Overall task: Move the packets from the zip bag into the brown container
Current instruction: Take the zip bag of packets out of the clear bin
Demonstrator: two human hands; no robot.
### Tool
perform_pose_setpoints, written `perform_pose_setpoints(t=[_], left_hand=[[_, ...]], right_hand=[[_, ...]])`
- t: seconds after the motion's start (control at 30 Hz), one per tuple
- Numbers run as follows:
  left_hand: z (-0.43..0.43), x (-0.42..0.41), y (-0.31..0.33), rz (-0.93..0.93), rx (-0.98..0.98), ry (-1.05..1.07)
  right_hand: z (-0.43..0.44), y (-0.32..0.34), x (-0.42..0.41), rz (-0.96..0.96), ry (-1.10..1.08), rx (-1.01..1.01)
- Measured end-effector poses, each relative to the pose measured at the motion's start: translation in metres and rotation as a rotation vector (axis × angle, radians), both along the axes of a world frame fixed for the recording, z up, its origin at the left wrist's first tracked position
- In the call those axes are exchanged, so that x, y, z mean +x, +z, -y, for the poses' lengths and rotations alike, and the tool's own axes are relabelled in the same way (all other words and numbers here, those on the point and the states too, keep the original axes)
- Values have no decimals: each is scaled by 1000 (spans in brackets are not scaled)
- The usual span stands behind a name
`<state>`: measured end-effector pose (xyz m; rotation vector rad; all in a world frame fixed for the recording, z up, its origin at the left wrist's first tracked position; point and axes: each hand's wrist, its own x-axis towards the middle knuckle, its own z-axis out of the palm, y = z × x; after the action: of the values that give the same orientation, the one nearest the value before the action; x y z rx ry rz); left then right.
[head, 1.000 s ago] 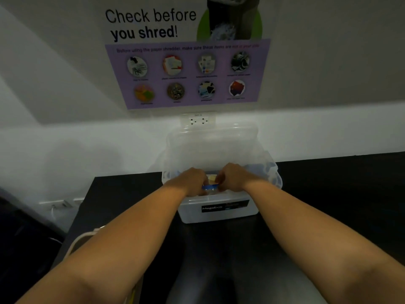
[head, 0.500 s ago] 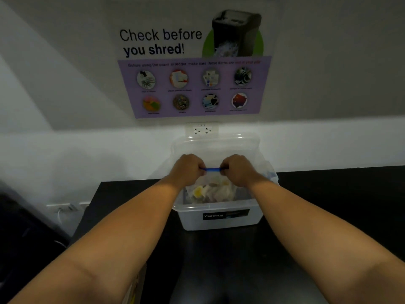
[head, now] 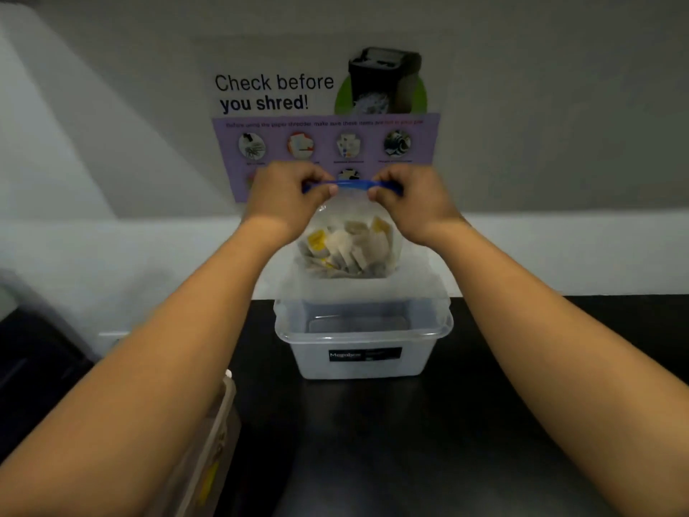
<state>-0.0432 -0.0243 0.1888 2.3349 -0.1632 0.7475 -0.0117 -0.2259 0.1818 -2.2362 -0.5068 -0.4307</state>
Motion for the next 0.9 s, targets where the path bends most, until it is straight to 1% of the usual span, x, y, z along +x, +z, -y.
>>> perform_pose_setpoints(t=[0.1, 0.17, 0.23, 0.3, 0.43, 0.57, 0.77, 0.9], left_hand=[[7, -28, 11, 4, -49, 15], [9, -51, 14, 5, -12, 15], [9, -73, 12, -51, 25, 25], [10, -95, 2, -131, 10, 12], [11, -132, -33, -267, -17, -16], [10, -161, -72, -405, -51, -34], [6, -180, -132, -515, 30, -34], [-3, -182, -166, -584, 39, -71]], right_hand=[[6, 14, -24, -27, 13, 45], [11, 15, -41, -13, 41, 41], [16, 9, -59, -11, 74, 7], [21, -2, -76, -50, 131, -1], [27, -38, -107, -199, 237, 25], [32, -79, -132, -324, 323, 6], [29, -137, -155, -505, 329, -19], [20, -170, -160, -589, 296, -54]])
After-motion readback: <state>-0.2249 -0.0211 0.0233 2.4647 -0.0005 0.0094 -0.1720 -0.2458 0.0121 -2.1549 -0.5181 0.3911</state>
